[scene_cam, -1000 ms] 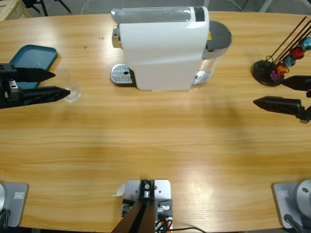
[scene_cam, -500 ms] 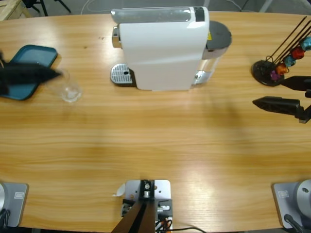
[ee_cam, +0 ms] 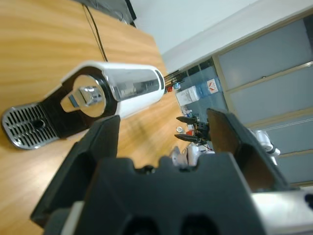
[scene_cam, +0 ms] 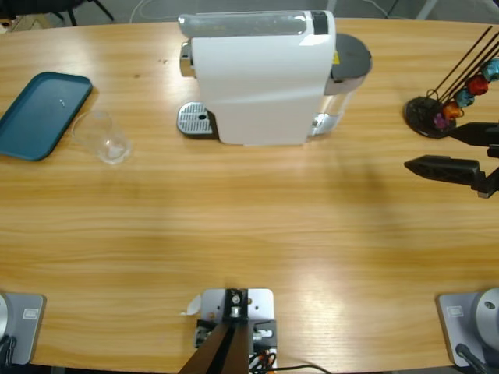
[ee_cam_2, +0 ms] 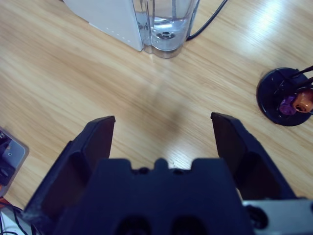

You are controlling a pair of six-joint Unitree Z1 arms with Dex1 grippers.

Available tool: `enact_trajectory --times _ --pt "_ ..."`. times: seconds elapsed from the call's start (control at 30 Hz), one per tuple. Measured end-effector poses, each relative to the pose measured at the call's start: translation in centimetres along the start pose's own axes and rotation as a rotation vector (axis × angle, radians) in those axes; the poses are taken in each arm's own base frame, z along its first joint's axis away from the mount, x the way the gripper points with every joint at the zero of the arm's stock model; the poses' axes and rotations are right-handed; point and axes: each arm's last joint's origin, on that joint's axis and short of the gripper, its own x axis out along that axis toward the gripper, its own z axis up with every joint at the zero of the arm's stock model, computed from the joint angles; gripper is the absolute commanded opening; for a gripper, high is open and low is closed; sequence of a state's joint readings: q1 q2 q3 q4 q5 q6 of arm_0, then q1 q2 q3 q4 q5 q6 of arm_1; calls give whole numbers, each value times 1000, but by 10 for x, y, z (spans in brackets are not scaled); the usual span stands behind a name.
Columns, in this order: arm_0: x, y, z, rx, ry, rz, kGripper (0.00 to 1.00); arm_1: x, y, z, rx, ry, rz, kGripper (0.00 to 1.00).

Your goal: Pour coffee

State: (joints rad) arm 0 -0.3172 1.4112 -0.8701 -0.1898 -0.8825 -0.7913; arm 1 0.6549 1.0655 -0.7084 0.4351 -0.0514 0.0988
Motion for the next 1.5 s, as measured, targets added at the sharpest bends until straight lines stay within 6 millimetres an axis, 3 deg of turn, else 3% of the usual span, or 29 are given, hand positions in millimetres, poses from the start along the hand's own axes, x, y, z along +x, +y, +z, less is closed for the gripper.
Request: enact_trajectory --times 0.33,0.6,0.83,1.2,1.37,1.43,1.5 --pt "44 15 18 -89 81 1 761 2 0 0 0 9 -1 835" --pt "56 30 18 -130 110 23 761 2 0 0 0 9 -1 836" --pt "70 28 9 -130 160 11 761 2 0 0 0 9 -1 837" --pt "90 38 22 -138 171 16 760 2 0 0 0 9 -1 835" --pt "95 44 23 -151 179 25 710 2 0 0 0 9 -1 835" --pt "96 44 25 -146 176 21 562 2 0 0 0 9 -1 835" --pt "97 41 28 -138 171 15 559 2 0 0 0 9 -1 835"
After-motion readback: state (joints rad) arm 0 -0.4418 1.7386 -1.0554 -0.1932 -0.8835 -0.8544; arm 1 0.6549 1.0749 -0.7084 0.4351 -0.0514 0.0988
